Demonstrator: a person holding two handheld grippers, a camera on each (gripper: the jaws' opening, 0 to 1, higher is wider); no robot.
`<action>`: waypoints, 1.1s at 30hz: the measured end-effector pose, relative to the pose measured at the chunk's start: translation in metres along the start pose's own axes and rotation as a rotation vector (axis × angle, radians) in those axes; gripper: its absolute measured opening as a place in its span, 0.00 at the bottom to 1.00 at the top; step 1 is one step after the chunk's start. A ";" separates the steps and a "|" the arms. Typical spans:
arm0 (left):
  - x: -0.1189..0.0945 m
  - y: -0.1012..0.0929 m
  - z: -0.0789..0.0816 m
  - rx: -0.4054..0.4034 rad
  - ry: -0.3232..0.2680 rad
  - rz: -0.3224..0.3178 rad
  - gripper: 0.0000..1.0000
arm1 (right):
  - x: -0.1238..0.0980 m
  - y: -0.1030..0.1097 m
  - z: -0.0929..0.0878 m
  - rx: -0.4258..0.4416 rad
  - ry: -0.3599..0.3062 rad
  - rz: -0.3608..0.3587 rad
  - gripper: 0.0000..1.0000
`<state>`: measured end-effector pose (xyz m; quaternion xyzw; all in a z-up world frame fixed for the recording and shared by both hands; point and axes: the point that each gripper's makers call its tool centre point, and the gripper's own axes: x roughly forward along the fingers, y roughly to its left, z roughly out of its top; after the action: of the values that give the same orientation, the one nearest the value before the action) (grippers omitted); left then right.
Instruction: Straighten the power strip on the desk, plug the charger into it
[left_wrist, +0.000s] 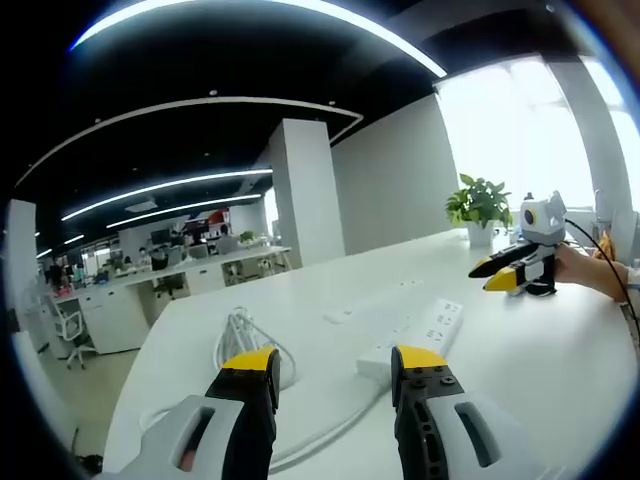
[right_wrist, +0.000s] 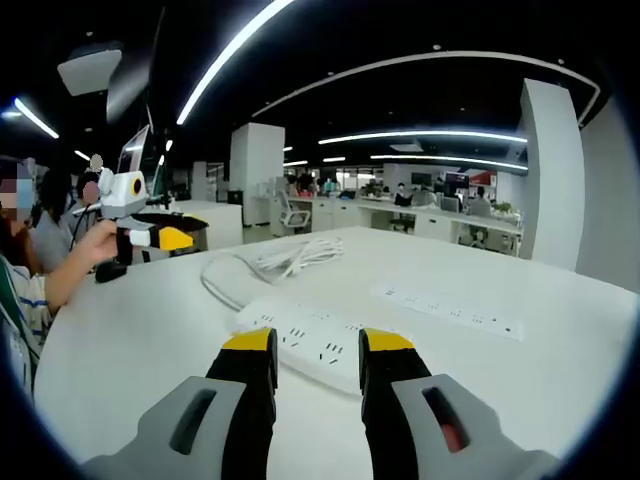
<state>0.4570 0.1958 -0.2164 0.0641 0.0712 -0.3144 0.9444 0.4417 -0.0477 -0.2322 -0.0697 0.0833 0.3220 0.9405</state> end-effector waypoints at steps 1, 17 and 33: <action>0.001 0.000 0.000 0.008 0.003 -0.001 0.45 | 0.001 -0.001 0.002 0.004 -0.003 0.003 0.32; 0.024 0.002 -0.018 0.002 0.031 -0.025 0.45 | 0.020 -0.037 0.012 -0.105 -0.040 -0.081 0.29; 0.047 -0.029 -0.056 -0.023 0.063 -0.143 0.45 | 0.038 -0.046 -0.018 -0.089 0.018 0.039 0.31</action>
<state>0.4714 0.1541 -0.2819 0.0577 0.1088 -0.3780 0.9176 0.4974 -0.0647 -0.2538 -0.1128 0.0789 0.3428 0.9293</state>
